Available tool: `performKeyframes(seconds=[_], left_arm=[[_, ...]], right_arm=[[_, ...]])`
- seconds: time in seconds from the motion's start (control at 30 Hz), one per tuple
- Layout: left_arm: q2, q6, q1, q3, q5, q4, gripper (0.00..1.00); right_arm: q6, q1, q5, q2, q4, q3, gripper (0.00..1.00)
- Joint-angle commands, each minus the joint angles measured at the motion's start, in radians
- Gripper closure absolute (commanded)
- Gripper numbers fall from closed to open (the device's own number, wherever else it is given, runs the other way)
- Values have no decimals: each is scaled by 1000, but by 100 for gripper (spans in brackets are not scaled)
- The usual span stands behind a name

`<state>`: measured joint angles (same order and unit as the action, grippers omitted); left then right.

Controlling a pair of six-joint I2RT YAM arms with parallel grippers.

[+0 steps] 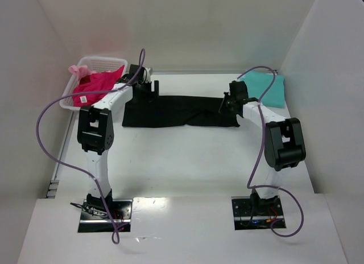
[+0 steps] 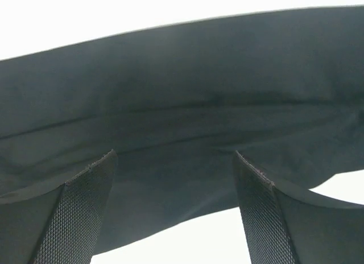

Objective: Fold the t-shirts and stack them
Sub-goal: Fold the other side of the tshirt into a rectangle

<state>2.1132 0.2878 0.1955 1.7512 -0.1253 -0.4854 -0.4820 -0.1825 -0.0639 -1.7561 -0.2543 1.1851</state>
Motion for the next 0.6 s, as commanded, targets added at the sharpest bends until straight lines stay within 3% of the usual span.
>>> performKeyframes(seconds=[0.0,0.17,0.57], left_arm=[[-53,-19,34,-15,-50,45,10],[-53,2,55,-24,-60,45,8],[-44,2,55,-35,-60,54,7]], right_arm=[[37,-17,6,-54,10,2,95],[37,-29,-16,-114,1,21,93],[16,-38,90,-152,42,42,91]])
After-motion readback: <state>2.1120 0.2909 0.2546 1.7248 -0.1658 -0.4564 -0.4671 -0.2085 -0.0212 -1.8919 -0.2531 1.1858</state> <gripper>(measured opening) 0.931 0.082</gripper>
